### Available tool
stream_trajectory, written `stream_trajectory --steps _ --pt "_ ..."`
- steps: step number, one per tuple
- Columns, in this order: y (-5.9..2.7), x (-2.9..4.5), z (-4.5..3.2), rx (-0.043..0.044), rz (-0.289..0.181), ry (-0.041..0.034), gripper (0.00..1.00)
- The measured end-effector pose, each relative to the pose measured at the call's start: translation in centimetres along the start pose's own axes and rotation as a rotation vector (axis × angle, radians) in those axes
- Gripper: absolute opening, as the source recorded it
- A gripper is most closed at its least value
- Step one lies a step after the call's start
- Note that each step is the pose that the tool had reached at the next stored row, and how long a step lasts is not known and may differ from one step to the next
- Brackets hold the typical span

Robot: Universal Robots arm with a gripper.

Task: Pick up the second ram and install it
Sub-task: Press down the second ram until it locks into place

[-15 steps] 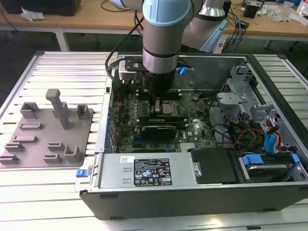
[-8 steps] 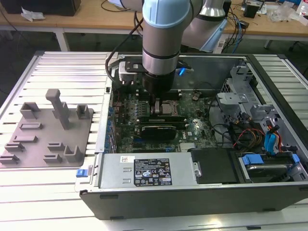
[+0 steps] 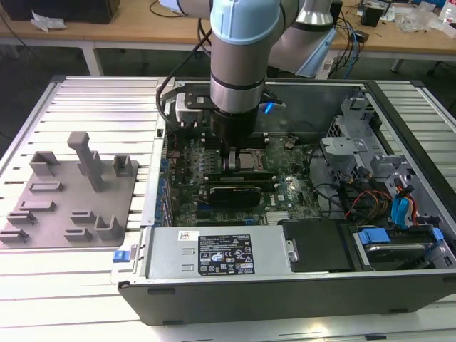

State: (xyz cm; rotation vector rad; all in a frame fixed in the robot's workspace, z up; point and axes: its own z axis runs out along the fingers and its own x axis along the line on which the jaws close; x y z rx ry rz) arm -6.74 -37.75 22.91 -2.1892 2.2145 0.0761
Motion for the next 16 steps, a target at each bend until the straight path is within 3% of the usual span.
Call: stream_trajectory --steps 4,6,8,16 --pt "0.03 -0.11 -2.05 0.0 0.0 0.0 0.08" --pt "-0.37 -0.12 -2.07 0.0 0.0 0.0 0.08" --pt "-3.18 -0.15 -2.11 -0.0013 0.0 0.0 0.08" --pt "-3.44 -0.15 -2.11 -0.0017 0.0 -0.0001 0.08"
